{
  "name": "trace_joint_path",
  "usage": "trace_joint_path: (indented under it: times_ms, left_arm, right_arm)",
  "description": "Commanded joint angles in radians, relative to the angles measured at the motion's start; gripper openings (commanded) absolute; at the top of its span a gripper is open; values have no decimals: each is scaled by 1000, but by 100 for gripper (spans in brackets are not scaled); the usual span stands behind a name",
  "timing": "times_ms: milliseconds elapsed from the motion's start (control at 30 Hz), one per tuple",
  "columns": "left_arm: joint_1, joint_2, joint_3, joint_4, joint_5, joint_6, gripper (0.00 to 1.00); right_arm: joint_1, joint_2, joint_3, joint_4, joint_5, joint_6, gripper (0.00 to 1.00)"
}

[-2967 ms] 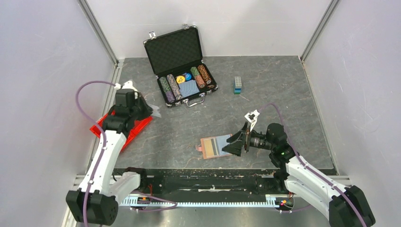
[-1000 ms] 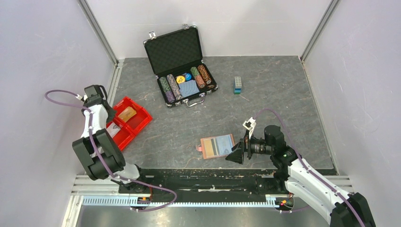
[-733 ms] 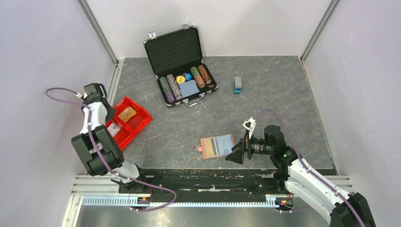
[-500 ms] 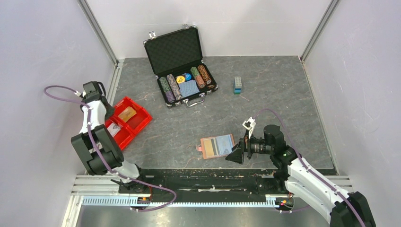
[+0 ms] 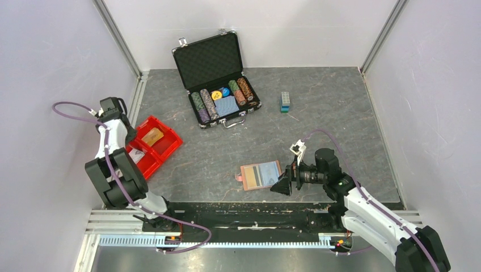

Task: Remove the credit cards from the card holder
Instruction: Place the credit card in the storage box, then remove the credit card from the card holder.

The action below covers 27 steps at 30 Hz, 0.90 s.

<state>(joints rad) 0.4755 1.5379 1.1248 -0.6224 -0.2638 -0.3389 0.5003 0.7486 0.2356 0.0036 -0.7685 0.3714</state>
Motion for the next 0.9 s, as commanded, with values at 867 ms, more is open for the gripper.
trace_joint_path:
  times_ms: [867]
  left_arm:
    - [-239,-388,-184,167,517,-195,41]
  right_arm:
    - [1,37,132,-144,270,-23,95]
